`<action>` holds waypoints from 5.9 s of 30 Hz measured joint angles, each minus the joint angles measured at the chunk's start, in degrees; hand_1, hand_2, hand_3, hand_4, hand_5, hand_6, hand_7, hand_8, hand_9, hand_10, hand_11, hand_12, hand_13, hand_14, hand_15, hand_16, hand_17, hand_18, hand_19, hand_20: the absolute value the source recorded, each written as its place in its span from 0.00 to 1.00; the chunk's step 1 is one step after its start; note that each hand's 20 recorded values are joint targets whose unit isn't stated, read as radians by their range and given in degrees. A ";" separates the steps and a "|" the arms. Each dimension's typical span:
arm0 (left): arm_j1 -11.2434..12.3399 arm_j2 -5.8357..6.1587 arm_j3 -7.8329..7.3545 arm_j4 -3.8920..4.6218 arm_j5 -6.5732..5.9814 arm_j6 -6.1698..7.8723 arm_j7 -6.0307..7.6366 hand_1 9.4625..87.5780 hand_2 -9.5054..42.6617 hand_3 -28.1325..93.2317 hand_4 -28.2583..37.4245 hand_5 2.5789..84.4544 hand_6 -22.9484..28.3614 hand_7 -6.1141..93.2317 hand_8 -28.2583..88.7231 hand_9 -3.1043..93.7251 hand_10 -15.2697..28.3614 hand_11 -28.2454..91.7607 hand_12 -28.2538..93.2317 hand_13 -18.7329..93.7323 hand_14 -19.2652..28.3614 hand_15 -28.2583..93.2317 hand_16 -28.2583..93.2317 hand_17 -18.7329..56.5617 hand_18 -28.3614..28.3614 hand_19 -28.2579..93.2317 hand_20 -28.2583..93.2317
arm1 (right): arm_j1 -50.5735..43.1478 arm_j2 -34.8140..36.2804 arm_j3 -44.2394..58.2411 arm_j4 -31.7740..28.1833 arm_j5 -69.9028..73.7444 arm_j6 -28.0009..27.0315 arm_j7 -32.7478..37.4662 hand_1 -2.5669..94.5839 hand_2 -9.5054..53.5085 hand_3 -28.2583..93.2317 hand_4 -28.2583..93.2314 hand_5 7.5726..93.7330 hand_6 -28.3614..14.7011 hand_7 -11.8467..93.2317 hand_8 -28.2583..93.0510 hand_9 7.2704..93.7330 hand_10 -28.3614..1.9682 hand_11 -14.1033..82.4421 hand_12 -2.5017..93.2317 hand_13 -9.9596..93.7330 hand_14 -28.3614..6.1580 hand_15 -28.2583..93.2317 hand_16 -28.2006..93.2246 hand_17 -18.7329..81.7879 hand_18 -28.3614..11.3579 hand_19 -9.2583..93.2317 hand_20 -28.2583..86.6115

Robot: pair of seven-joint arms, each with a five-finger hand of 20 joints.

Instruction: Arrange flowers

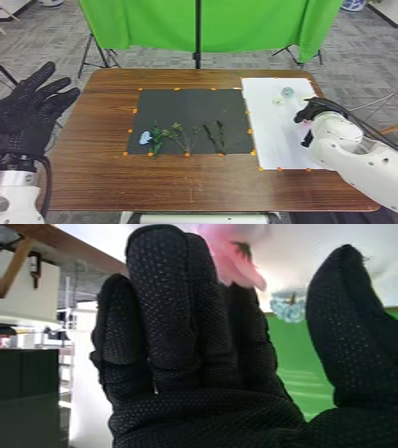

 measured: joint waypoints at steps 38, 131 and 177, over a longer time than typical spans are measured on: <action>9.61 -4.14 -5.85 -0.62 -0.47 0.69 1.51 0.14 0.32 0.87 0.00 0.37 0.59 0.17 0.17 0.34 0.77 0.45 0.32 0.37 0.97 0.66 0.15 0.13 0.90 0.69 0.32 | 24.84 -9.81 -32.84 -1.70 -13.66 18.40 -7.20 0.61 0.00 0.82 0.00 0.89 0.68 0.28 0.27 1.00 0.71 0.37 0.28 0.98 0.71 0.59 0.42 0.66 0.26 1.00 0.41; -1.81 -0.49 2.42 -0.38 3.00 -0.41 0.07 0.14 0.32 0.87 0.00 0.37 0.59 0.18 0.17 0.34 0.78 0.45 0.32 0.37 0.97 0.67 0.15 0.13 0.91 0.70 0.32 | 36.56 -37.24 -36.10 6.93 13.56 -1.16 -14.65 0.15 0.35 0.89 0.06 0.57 0.59 0.23 0.15 0.89 0.42 0.47 0.22 0.86 0.51 0.76 0.38 0.55 0.06 1.00 0.46; -7.78 1.61 5.97 1.37 1.56 -0.38 2.19 0.14 0.32 0.87 0.00 0.37 0.60 0.18 0.17 0.34 0.78 0.46 0.32 0.37 0.97 0.67 0.15 0.13 0.91 0.70 0.32 | 32.54 -40.96 -32.17 14.43 18.11 -14.27 -9.34 0.09 0.40 0.82 0.03 0.48 0.70 0.22 0.13 0.86 0.38 0.54 0.23 0.83 0.48 0.82 0.38 0.57 0.05 1.00 0.44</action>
